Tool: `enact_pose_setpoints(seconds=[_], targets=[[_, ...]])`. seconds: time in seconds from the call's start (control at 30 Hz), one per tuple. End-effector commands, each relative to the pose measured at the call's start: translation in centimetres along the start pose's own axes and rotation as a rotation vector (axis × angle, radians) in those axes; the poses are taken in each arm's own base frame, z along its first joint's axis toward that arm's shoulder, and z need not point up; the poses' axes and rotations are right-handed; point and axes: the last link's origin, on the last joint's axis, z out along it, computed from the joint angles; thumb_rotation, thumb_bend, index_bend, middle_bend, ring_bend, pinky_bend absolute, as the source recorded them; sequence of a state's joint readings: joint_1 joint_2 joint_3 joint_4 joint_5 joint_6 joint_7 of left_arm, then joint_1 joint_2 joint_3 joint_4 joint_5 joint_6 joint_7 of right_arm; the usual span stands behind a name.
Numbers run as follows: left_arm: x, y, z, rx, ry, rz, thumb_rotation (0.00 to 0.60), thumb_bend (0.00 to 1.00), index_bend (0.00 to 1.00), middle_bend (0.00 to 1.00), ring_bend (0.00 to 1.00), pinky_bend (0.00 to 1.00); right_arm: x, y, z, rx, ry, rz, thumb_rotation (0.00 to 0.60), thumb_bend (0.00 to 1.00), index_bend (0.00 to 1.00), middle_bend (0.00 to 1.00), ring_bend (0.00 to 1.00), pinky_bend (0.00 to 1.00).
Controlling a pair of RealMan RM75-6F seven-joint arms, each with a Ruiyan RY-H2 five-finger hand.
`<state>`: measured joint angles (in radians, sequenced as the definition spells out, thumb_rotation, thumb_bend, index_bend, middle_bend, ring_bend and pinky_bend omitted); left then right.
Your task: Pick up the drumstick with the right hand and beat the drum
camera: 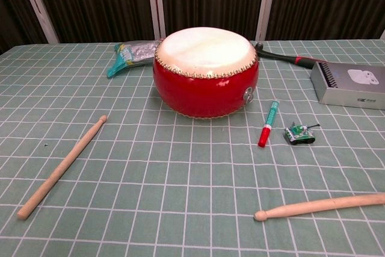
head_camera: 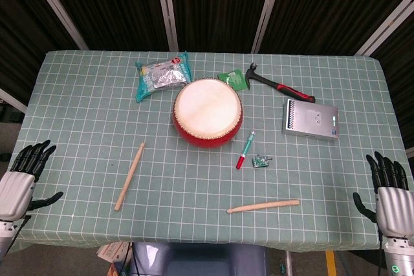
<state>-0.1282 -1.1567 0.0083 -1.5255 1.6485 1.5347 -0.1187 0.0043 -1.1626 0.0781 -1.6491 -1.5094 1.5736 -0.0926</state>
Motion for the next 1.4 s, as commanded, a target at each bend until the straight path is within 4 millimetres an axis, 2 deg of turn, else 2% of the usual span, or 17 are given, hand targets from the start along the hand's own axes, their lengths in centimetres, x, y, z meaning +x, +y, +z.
enact_pose_setpoints(seconds=[0.03,0.4,0.47,0.5,0.53,0.6,0.67,0.77,0.87,1.03,1.4], targets=[[0.0,0.0,0.0,0.001,0.000,0.001,0.600,0.00,0.00,0.00,0.00,0.05,0.0,0.0,0.0,0.000,-0.004,0.003,0.600,0.35,0.00,0.00,0.00,0.00],[0.0,0.0,0.0,0.006,0.002,-0.003,0.600,0.00,0.00,0.00,0.00,0.05,-0.1,-0.1,-0.1,0.011,-0.015,-0.001,0.600,0.36,0.00,0.00,0.00,0.00],[0.0,0.0,0.1,0.007,0.000,-0.005,0.600,0.00,0.00,0.00,0.00,0.05,-0.1,-0.2,-0.1,0.026,-0.019,-0.007,0.600,0.35,0.00,0.02,0.06,0.09],[0.0,0.0,0.1,0.008,-0.002,-0.006,0.600,0.00,0.00,0.00,0.00,0.05,-0.1,-0.3,-0.1,0.035,-0.022,-0.012,0.600,0.35,0.00,0.05,0.11,0.17],[0.0,-0.1,0.1,0.008,-0.003,-0.007,0.600,0.00,0.00,0.00,0.00,0.05,-0.2,-0.3,-0.1,0.043,-0.022,-0.020,0.600,0.35,0.01,0.14,0.22,0.31],[-0.1,-0.1,0.1,0.008,-0.005,-0.008,0.600,0.00,0.00,0.00,0.00,0.05,-0.3,-0.6,-0.1,0.069,-0.018,-0.030,0.600,0.35,0.08,0.39,0.50,0.57],[-0.1,0.0,0.1,0.008,-0.007,-0.008,0.600,0.00,0.00,0.00,0.00,0.05,-0.5,-1.2,-0.3,0.114,-0.011,-0.028,0.600,0.35,0.19,0.62,0.76,0.77],[-0.1,0.0,0.1,0.007,-0.009,-0.009,0.600,0.00,0.00,0.00,0.00,0.05,-1.4,-2.1,-0.8,0.173,-0.037,-0.041,0.600,0.35,0.25,0.79,0.91,0.89],[-0.2,0.2,0.0,0.003,-0.013,-0.006,0.600,0.00,0.00,0.00,0.00,0.05,-2.7,-3.1,-1.4,0.217,-0.093,-0.089,0.600,0.36,0.26,0.87,0.98,0.93],[-0.3,0.3,0.0,0.003,-0.015,-0.004,0.600,0.00,0.00,0.00,0.00,0.05,-4.6,-4.4,-1.6,0.246,-0.136,-0.163,0.600,0.36,0.31,0.93,1.00,0.96],[-0.2,0.2,0.1,0.001,-0.022,-0.018,0.600,0.00,0.00,0.00,0.00,0.05,-8.3,-6.7,-1.1,0.175,-0.193,-0.192,0.600,0.36,0.34,0.95,1.00,0.97]])
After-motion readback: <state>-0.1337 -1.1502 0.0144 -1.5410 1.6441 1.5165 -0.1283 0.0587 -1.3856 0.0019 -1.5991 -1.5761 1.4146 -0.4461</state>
